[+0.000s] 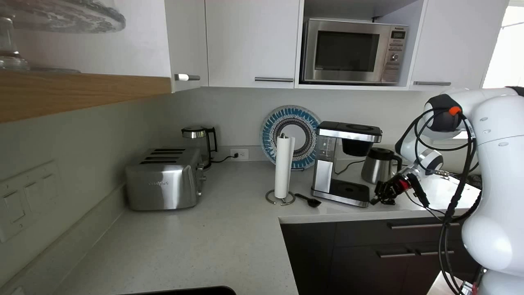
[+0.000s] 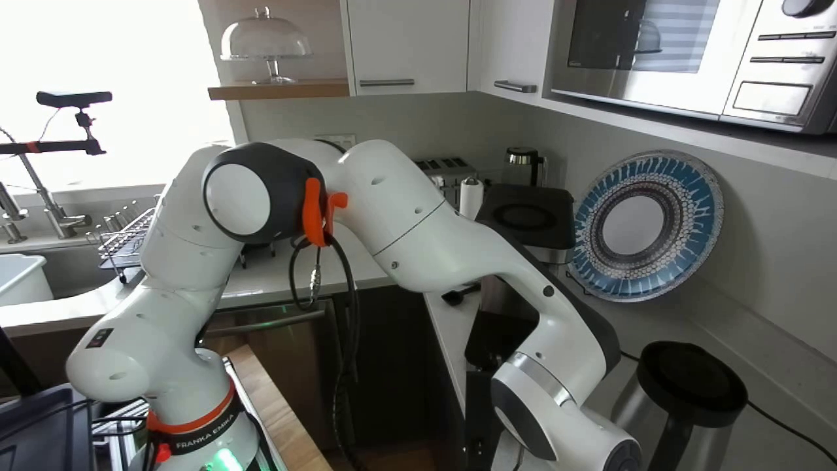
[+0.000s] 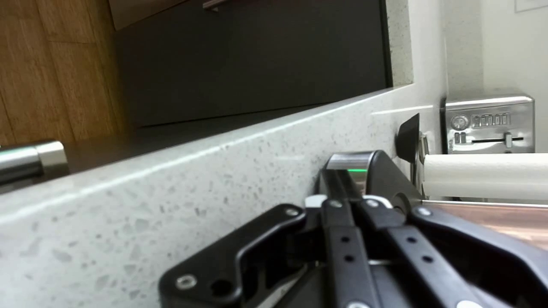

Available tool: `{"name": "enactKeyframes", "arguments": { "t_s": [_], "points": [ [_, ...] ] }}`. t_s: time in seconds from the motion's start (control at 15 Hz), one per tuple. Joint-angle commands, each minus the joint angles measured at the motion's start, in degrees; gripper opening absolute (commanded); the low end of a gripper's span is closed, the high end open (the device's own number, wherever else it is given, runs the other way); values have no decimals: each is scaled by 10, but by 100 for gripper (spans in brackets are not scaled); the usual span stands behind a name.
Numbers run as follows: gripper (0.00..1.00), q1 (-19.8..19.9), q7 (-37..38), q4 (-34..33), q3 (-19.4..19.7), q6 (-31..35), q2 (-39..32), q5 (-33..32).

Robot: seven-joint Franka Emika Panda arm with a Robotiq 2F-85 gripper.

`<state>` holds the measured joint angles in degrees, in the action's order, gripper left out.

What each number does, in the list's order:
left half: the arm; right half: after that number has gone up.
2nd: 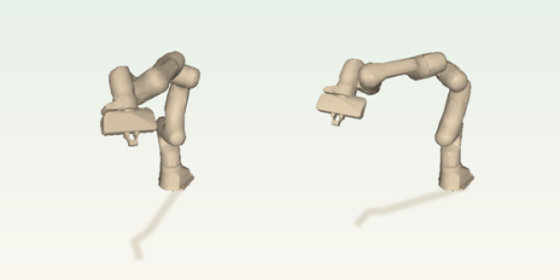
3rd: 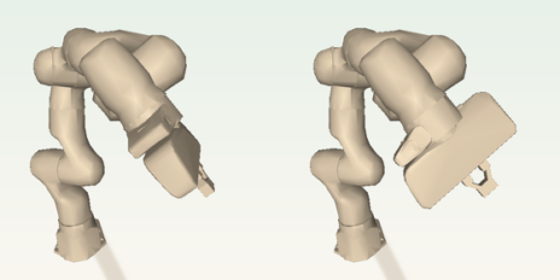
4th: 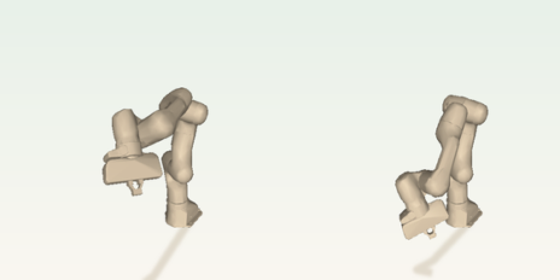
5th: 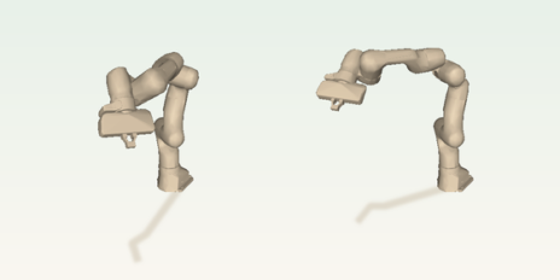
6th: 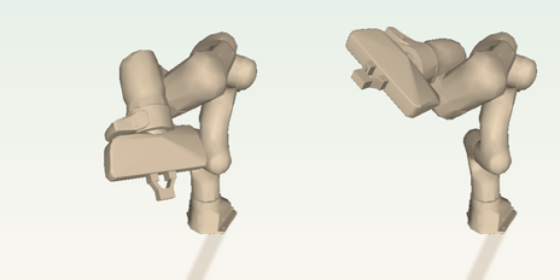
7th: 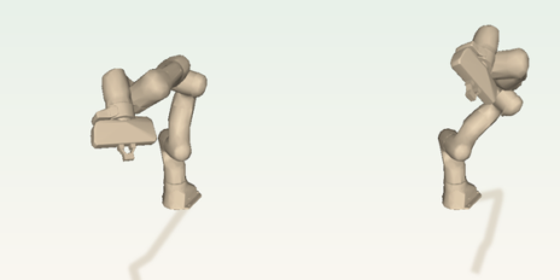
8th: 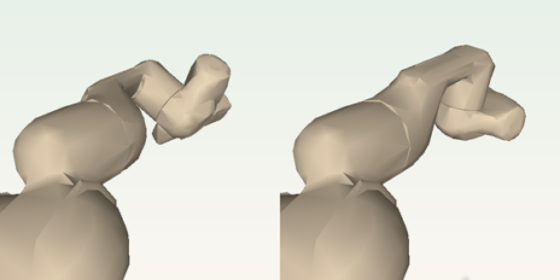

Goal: Press a bottom button on the coffee maker

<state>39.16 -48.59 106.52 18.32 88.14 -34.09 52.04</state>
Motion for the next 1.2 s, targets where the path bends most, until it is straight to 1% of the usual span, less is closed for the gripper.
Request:
{"name": "enactKeyframes", "arguments": {
  "t_s": [0.0,0.67,1.0,1.13],
  "points": [
    [0,0,10,6,-4,17,5,-3],
    [0,-4,9,10,-6,30,8,-4],
    [0,-3,13,8,-9,11,7,-10],
    [0,-3,12,8,-11,13,7,-7]
  ]
}}
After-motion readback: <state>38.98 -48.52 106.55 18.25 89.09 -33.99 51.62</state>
